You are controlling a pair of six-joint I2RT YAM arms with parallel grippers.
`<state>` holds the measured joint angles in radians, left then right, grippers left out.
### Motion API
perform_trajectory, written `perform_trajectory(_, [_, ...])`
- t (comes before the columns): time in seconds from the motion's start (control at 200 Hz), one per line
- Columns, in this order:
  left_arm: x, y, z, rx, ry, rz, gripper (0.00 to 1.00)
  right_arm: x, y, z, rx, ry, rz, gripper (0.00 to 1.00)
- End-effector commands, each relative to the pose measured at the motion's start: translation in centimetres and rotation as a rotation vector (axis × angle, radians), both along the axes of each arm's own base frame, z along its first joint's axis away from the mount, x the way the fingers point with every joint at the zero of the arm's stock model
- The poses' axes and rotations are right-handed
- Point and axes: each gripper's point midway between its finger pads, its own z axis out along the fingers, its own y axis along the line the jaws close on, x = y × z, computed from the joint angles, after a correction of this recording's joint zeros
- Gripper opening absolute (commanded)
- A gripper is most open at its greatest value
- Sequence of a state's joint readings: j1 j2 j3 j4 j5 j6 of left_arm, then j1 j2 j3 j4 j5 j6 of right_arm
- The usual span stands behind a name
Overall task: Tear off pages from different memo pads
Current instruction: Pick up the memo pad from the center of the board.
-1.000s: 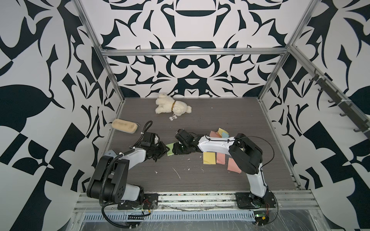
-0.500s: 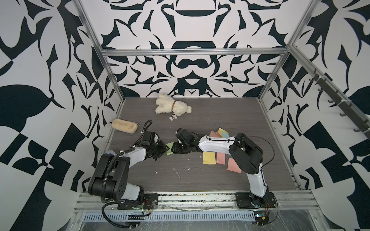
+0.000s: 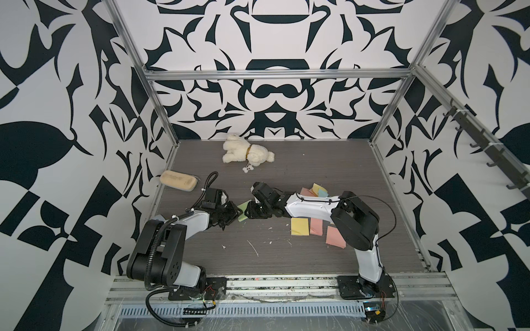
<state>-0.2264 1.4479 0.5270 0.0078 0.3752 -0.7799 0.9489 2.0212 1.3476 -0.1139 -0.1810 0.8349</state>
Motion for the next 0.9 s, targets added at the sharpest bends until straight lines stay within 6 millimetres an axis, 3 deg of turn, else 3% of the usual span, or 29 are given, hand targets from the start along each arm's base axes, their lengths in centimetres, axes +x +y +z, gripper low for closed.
perform_trajectory(0.0, [-1.4, 0.8, -1.9, 0.051, 0.08, 0.004, 0.33, 0.6, 1.0, 3.6, 0.074, -0.049, 0.002, 0.36])
perform_trajectory(0.16, [-1.3, 0.7, -1.4, 0.046, 0.072, 0.004, 0.33, 0.8, 0.4, 3.7, 0.061, -0.064, -0.024, 0.23])
perform_trajectory(0.27, [-0.7, 0.4, 0.3, 0.029, 0.034, -0.001, 0.33, 1.3, -0.5, 4.6, 0.074, -0.081, -0.047, 0.14])
perform_trajectory(0.505, [2.4, -0.1, 7.8, -0.23, -0.168, 0.041, 0.52, 1.7, -3.4, 7.6, 0.218, -0.028, -0.091, 0.08])
perform_trajectory(0.525, [2.6, -0.2, 9.3, -0.257, -0.215, 0.04, 0.54, 1.6, -3.7, 7.8, 0.235, -0.016, -0.096, 0.08])
perform_trajectory(0.625, [3.3, -1.0, 12.7, -0.33, -0.324, 0.002, 0.62, 1.4, -5.1, 10.3, 0.327, 0.001, -0.123, 0.08])
perform_trajectory(0.725, [3.7, -2.0, 14.6, -0.407, -0.365, -0.03, 0.64, 0.8, -6.1, 12.5, 0.366, -0.004, -0.119, 0.08])
perform_trajectory(0.895, [3.3, -4.5, 16.3, -0.45, -0.415, -0.11, 0.67, 0.1, -6.3, 15.5, 0.442, -0.003, -0.106, 0.08])
